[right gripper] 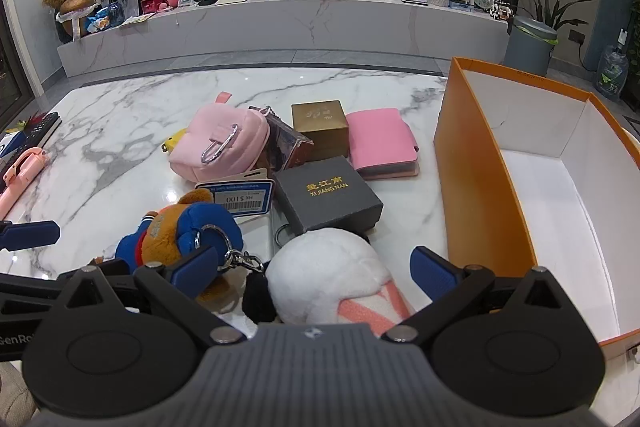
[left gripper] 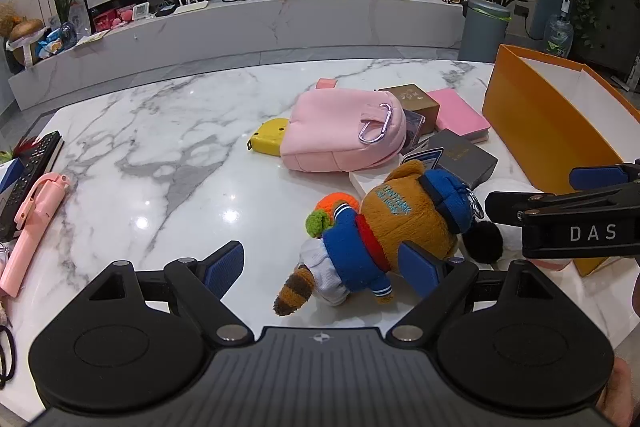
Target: Organize objects
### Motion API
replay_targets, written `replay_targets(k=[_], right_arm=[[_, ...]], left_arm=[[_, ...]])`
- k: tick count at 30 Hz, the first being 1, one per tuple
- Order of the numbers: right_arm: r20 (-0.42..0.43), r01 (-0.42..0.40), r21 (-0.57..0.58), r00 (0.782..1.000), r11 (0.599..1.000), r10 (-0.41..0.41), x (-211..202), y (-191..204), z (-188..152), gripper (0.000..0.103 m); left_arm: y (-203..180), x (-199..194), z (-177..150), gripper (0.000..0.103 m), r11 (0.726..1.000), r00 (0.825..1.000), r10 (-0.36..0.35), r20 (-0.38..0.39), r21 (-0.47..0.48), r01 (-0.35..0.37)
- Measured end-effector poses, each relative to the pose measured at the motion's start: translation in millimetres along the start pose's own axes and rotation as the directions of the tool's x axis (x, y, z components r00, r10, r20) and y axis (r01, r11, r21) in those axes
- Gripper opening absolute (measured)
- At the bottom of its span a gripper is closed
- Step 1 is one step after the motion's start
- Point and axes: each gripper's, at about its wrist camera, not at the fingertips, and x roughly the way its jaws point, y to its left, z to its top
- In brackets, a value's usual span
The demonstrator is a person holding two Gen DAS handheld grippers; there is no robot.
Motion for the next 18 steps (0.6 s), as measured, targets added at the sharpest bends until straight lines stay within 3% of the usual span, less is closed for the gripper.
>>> replay_targets(k=[12,18], right_arm=[[-0.001,-0.001,-0.001,1.000,1.000,0.001,0.6,-0.4,-0.6,0.102],[-0.006,-0.004,-0.025,1.000,1.000,0.004,1.2,-2.9,2.3,0.102]], left_arm=[[-0.1,-0.3,0.2,0.101,1.000,1.000,0.000,0.003,0.004,0.000],[-8.1,-2.1,3.0,0.101,0.997,0.999,-0.023,0.025,0.073,0.022]])
